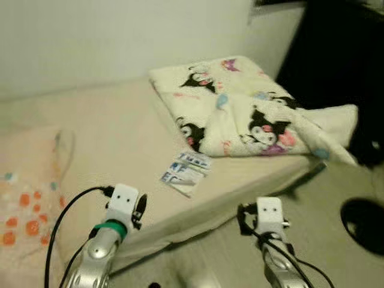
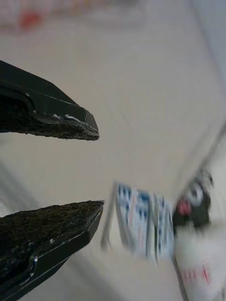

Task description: Clean up the room

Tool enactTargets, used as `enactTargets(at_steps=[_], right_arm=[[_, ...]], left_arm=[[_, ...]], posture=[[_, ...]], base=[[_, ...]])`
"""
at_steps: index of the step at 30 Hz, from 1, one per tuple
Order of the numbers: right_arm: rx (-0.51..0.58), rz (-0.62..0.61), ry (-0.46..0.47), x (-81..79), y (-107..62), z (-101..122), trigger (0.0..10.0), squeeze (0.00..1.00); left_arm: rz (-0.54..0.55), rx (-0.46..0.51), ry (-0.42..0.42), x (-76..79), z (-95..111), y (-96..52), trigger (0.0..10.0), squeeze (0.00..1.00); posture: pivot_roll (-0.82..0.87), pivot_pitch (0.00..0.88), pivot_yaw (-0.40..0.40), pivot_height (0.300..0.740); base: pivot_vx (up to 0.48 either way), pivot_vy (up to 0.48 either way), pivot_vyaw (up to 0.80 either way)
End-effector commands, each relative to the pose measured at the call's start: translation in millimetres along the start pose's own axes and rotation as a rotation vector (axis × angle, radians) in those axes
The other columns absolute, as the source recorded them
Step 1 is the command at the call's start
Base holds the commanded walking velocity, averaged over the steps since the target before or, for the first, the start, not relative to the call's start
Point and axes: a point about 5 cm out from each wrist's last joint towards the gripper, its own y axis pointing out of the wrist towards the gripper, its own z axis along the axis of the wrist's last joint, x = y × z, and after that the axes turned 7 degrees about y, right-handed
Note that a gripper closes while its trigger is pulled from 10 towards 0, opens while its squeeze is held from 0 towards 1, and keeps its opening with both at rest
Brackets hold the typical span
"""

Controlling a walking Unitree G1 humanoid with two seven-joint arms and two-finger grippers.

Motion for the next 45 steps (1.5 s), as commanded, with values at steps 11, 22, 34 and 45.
enactTargets(at_steps=[11,22,34,45], right_arm=[[-0.053,-0.007,-0.010,5.0,-4.2,-12.5,10.0,0.00],[-0.050,-0.032,0.027,8.0,-3.9,-12.4,10.0,0.00],[-0.051,-0.041,0.001,10.6,-3.5,-11.5,10.0,0.00],[-0.053,-0.073,0.045,13.7,-2.8,-12.1,10.0,0.00]], left_arm=[[-0.015,-0.027,-0.016,6.8,-5.3,-1.7,10.0,0.00],[-0.026,-0.027,-0.027,9.3,-4.6,0.4,10.0,0.00],[-0.049,-0.004,-0.057,11.8,-0.4,1.8,10.0,0.00],[-0.041,-0.006,-0.055,9.6,-1.4,1.0,10.0,0.00]], posture=[[0.14,0.000,-0.008,0.740],[0.13,0.000,-0.012,0.740],[0.13,0.000,-0.016,0.740],[0.13,0.000,-0.018,0.740]], base=[[0.000,0.000,0.80],[0.000,0.000,0.58],[0.144,0.000,0.00],[0.313,0.000,0.44]])
